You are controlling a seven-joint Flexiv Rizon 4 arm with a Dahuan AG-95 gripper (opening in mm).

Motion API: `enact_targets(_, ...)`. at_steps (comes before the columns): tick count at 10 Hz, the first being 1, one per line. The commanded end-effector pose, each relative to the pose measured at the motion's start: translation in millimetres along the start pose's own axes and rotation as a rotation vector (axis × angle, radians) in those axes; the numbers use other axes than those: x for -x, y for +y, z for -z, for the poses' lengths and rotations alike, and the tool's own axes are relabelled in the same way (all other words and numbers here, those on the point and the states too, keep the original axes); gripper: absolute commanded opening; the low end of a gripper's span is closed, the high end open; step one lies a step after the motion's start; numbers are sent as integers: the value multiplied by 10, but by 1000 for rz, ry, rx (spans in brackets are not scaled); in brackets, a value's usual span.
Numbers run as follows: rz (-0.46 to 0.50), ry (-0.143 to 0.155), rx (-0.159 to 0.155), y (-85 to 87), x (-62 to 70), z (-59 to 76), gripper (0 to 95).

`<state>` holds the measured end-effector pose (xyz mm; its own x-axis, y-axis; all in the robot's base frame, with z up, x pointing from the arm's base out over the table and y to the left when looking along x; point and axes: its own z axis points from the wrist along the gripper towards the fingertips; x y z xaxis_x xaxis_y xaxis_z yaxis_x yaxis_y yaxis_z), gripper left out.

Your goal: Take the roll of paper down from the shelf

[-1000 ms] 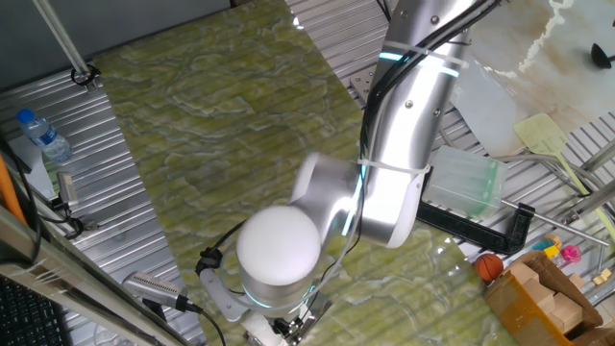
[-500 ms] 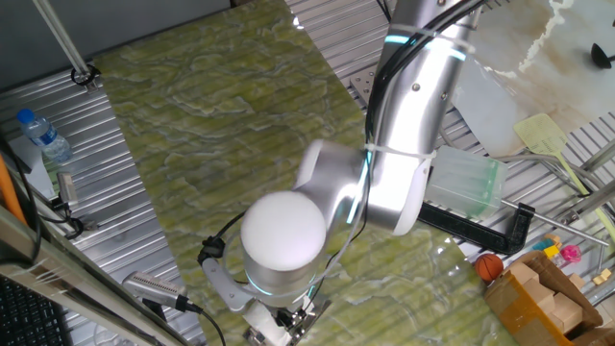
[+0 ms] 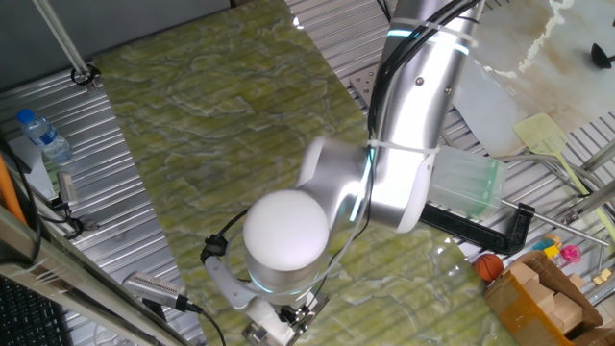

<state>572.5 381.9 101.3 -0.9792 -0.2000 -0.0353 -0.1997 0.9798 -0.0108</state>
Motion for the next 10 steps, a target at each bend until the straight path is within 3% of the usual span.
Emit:
enact_targets(1,4,-1,0,1,-34,-3,0)
enact_targets(5,12,2,-6,-4,-194,-40,0)
enact_targets(10,19,26,-10,-15,-396,38,0)
